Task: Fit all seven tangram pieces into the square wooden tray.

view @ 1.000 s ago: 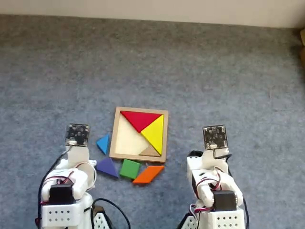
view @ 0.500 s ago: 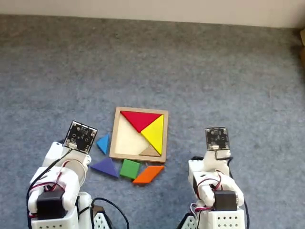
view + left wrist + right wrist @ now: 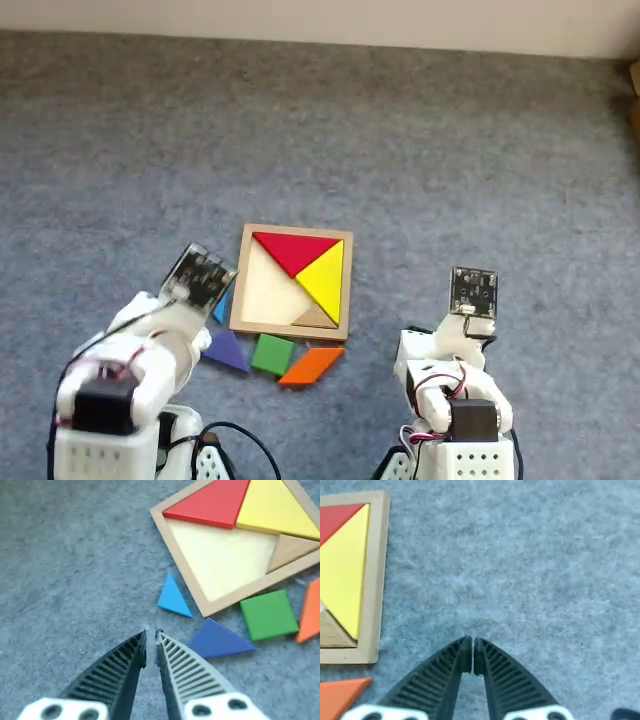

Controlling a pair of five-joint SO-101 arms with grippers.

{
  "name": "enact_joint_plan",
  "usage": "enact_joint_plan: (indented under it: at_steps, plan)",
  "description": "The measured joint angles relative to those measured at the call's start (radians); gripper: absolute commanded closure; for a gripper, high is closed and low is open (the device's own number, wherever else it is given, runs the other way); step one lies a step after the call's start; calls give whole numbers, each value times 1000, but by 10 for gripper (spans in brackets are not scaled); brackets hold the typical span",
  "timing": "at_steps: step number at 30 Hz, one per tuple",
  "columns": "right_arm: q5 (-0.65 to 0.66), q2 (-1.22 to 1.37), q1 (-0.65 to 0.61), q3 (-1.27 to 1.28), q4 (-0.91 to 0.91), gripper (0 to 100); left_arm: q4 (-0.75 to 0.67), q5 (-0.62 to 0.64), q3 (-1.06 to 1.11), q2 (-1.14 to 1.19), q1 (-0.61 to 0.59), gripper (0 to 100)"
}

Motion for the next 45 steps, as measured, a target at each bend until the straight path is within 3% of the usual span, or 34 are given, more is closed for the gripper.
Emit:
enact_joint_plan:
  at_steps: [7,14,19,40,45]
  plan:
    - [0,0,2,0,0,974,2,173,-135,446,172,740]
    - [0,0,2,2,0,974,-32,379,-164,687,293,730]
    - [0,0,2,2,0,974,-112,489,-164,789,310,729]
    - [0,0,2,2,0,974,-362,591,-169,1162,376,735]
    - [0,0,2,2,0,974,-367,611,-170,1171,377,813]
